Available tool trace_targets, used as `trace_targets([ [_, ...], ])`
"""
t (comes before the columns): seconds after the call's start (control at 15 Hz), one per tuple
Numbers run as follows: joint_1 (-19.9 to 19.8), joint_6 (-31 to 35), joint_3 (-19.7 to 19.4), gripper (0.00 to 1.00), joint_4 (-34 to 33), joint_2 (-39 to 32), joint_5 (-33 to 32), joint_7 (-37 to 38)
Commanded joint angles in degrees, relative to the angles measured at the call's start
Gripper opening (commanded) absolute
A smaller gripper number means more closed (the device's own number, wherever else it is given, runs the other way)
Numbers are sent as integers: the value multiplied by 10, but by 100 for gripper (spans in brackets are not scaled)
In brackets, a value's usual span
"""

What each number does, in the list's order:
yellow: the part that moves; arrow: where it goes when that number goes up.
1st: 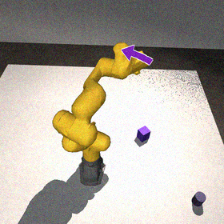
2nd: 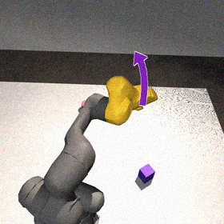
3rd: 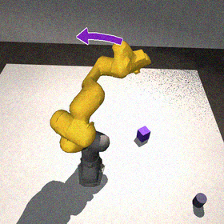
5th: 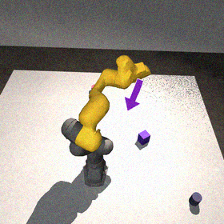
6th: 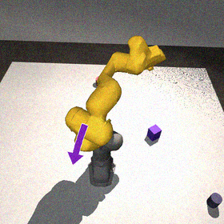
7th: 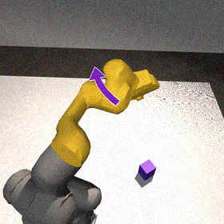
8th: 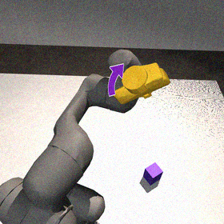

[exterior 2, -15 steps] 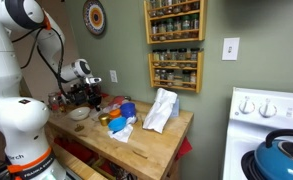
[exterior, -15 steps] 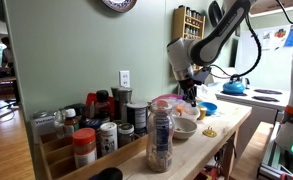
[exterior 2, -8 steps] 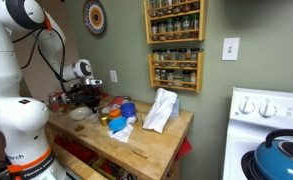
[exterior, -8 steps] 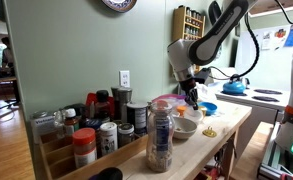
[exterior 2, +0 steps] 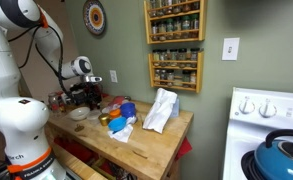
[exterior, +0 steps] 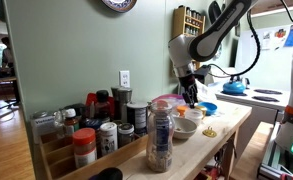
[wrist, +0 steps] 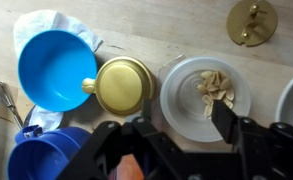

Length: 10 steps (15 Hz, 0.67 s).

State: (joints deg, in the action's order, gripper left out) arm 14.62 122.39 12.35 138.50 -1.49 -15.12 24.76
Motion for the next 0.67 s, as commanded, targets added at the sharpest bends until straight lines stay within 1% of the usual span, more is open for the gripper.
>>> trace_targets([
  [0.0,-2,1,7,95,29,66,28,-7],
  [0.07,-2,2,8,99,34,85,34,2],
  [0.13,-2,5,9,100,38,102,46,3],
  [0.33,-3,6,13,100,51,156,91,8],
  [0.47,-4,3,19,100,56,182,105,16],
  [0.53,-12,-1,21,100,26,139,84,5],
  [0.6,-13,-1,24,100,30,153,91,6],
])
